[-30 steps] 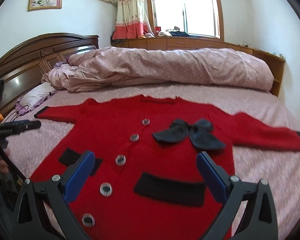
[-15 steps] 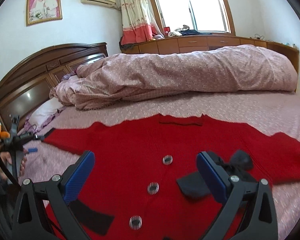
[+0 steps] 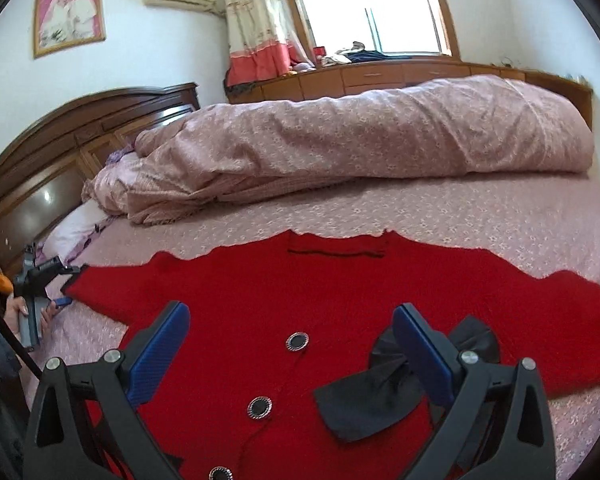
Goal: Fold small clothes
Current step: 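Grasp the black-cuffed sleeve end with the left gripper and lift it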
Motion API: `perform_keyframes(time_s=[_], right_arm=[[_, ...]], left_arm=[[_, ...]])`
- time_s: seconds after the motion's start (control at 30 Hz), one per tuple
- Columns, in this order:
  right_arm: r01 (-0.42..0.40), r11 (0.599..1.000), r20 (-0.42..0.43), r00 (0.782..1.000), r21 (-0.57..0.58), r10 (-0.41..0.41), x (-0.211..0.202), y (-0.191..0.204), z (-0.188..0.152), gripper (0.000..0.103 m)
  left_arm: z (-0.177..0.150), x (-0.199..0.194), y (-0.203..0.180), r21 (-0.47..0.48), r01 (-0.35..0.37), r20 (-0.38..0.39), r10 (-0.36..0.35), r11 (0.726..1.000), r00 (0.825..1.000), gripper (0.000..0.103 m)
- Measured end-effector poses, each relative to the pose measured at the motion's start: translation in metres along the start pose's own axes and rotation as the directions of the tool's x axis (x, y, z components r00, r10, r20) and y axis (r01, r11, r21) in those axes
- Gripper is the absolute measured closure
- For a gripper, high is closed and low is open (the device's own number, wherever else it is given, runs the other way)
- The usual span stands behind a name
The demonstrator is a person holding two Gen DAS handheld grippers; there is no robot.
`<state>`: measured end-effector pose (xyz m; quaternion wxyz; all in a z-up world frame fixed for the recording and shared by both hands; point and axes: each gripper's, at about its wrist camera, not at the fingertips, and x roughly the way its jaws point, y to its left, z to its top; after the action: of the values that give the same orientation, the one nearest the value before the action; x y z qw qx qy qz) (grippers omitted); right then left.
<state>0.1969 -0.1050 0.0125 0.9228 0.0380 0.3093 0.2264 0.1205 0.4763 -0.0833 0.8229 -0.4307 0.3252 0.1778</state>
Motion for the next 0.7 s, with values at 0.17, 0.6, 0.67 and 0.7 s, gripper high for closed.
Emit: perform_keyframes(time_s=[0.17, 0.6, 0.67, 0.7], right_arm=[[0.006, 0.999, -0.038, 0.999, 0.036, -0.005, 0.013, -0.012, -0.005, 0.000], [-0.015, 1.000, -0.025, 1.000, -0.023, 0.014, 0.006, -0.001, -0.007, 0.000], [-0.008, 1.000, -0.009, 1.000, -0.026, 0.008, 0.001, -0.002, -0.004, 0.000], [-0.006, 1.000, 0.005, 1.000, -0.026, 0.007, -0.004, -0.003, -0.002, 0.000]], left_arm=[[0.020, 0.002, 0.017, -0.078, 0.067, 0.040, -0.064, 0.995, 0.997, 0.004], [0.029, -0.016, 0.036, -0.224, 0.036, 0.090, -0.016, 0.974, 0.996, 0.101], [0.030, -0.032, 0.010, -0.177, 0.079, 0.127, -0.057, 0.981, 0.990, 0.101], [0.030, -0.041, -0.007, -0.143, 0.110, 0.145, -0.089, 0.984, 0.985, 0.101]])
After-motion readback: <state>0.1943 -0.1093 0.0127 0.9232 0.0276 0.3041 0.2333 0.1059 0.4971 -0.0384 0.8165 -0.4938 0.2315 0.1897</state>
